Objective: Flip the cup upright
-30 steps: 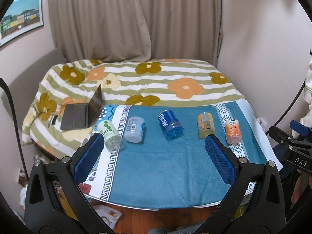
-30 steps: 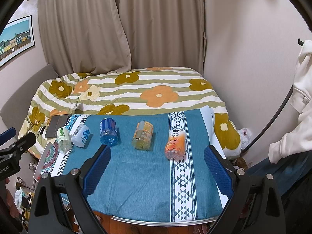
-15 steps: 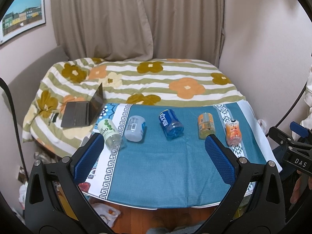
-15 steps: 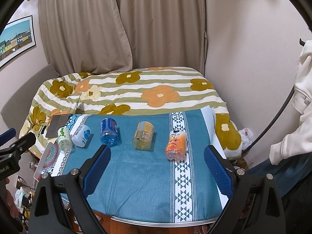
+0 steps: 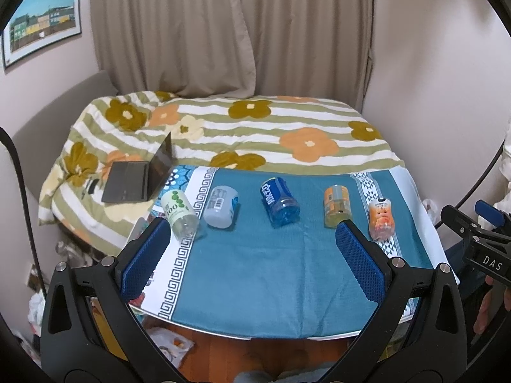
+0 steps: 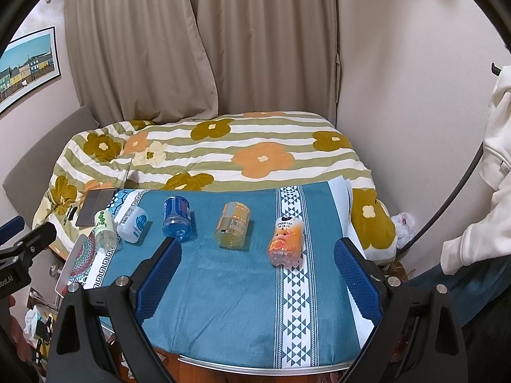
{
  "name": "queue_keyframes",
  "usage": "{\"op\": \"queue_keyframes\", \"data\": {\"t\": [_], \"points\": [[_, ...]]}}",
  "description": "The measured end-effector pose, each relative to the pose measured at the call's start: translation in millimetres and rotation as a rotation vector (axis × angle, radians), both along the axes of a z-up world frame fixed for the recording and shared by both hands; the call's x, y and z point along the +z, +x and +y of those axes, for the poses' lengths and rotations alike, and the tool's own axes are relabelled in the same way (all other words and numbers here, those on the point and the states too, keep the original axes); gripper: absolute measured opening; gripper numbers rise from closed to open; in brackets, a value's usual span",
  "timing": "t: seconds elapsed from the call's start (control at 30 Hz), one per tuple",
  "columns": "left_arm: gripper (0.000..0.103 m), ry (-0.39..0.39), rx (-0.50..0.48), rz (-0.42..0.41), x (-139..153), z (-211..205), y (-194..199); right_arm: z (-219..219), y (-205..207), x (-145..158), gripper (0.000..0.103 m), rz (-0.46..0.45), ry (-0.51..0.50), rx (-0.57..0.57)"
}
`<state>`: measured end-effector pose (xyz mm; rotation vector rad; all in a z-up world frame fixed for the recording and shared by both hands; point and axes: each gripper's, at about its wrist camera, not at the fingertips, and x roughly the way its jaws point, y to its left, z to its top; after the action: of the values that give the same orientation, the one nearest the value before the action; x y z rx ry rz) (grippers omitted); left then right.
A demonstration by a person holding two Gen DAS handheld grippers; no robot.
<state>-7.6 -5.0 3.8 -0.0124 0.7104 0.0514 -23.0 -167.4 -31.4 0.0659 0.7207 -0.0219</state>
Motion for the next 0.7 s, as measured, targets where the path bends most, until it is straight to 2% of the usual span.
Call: {"op": "queue_keyframes", "data": {"t": [0.23,0.4,0.53,0.7], "points": [[0.103,-0.003,0.026,0.014,-1.8,-2.2,3.2,-18.1,7.9,4.0,0.096,0.019,0.014,0.032],[0.103,0.019,0.041,0.033,-9.7,0.0,15.0,-22.3,20.5,-8.1,0.096,0.038,0.023,0.091],[0.103,0.029,0.042,0.067,-18.4,7.4,35.2,-19.0,36.2,-16.5,0.096,0.065,0.025,0.118],[0.103,0.042,0.009,0.131,-38.6,25.2,78.6,-4.2,58.1,-28.1,0.096,0.084,0.034,0.140]]}}
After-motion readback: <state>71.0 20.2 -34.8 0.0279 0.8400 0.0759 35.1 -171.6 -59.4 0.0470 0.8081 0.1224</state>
